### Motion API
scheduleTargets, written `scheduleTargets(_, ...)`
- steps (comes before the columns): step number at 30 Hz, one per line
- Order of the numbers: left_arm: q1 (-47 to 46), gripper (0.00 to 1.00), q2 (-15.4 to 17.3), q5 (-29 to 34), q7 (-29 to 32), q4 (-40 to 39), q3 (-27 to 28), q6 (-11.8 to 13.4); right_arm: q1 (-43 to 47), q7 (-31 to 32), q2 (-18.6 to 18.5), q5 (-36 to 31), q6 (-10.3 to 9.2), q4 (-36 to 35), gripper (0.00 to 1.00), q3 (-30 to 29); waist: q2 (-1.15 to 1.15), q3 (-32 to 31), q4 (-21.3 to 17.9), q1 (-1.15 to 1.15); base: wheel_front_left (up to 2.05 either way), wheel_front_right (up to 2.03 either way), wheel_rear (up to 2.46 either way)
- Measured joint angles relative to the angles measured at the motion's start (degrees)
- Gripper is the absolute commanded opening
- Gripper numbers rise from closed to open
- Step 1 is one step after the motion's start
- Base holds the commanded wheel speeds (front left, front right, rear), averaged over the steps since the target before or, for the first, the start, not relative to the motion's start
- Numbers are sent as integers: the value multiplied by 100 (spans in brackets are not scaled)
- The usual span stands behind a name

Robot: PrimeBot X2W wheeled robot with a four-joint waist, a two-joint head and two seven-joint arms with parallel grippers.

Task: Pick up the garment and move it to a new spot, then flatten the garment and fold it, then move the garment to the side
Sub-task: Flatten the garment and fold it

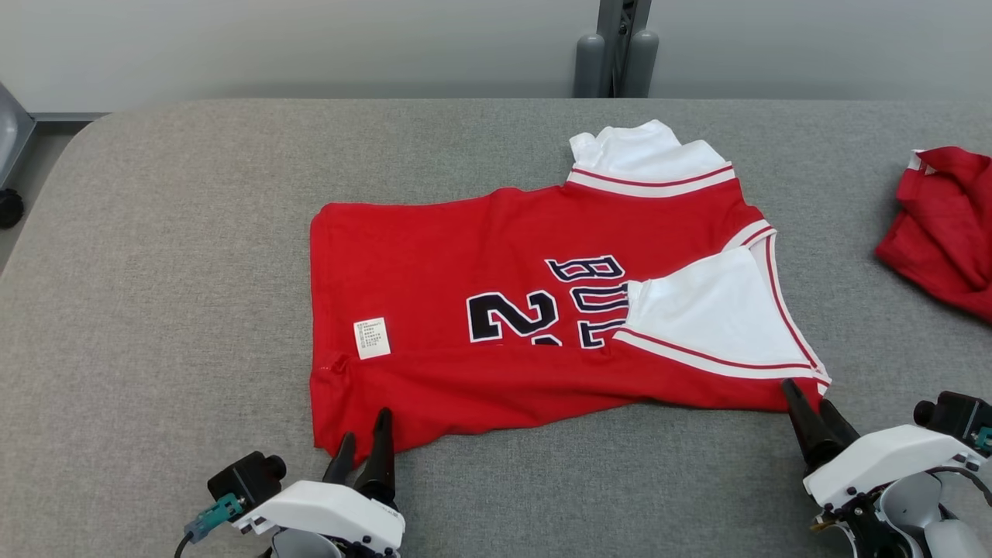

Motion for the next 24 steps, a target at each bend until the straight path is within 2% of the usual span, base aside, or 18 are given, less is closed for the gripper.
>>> scheduleTargets(3, -52, 100, 26, 85, -38, 96, -8, 37, 0, 1, -1, 29, 0, -2, 100, 29, 0, 30, 11, 0, 0, 0, 0)
scheduleTargets(6, -49, 100, 29, 101, 9, 91, -101, -40, 0, 4, 0, 74, 0, -34, 100, 60, 0, 47, 8, 0, 0, 0, 0)
scheduleTargets(12, 123, 100, 27, 115, 328, -73, -367, -69, 6, 60, 1, 136, 0, -22, 100, 73, 0, 32, 18, 0, 0, 0, 0)
scheduleTargets(18, 214, 100, 48, -66, 713, -211, -426, 60, 1, 69, 1, 30, 0, 133, 100, -86, 0, 21, 28, 0, 0, 0, 0)
scheduleTargets(24, 261, 100, 83, -13, 717, -328, -430, 233, -85, 76, 0, 27, 0, 190, 100, -105, 0, 49, 23, 0, 0, 0, 0)
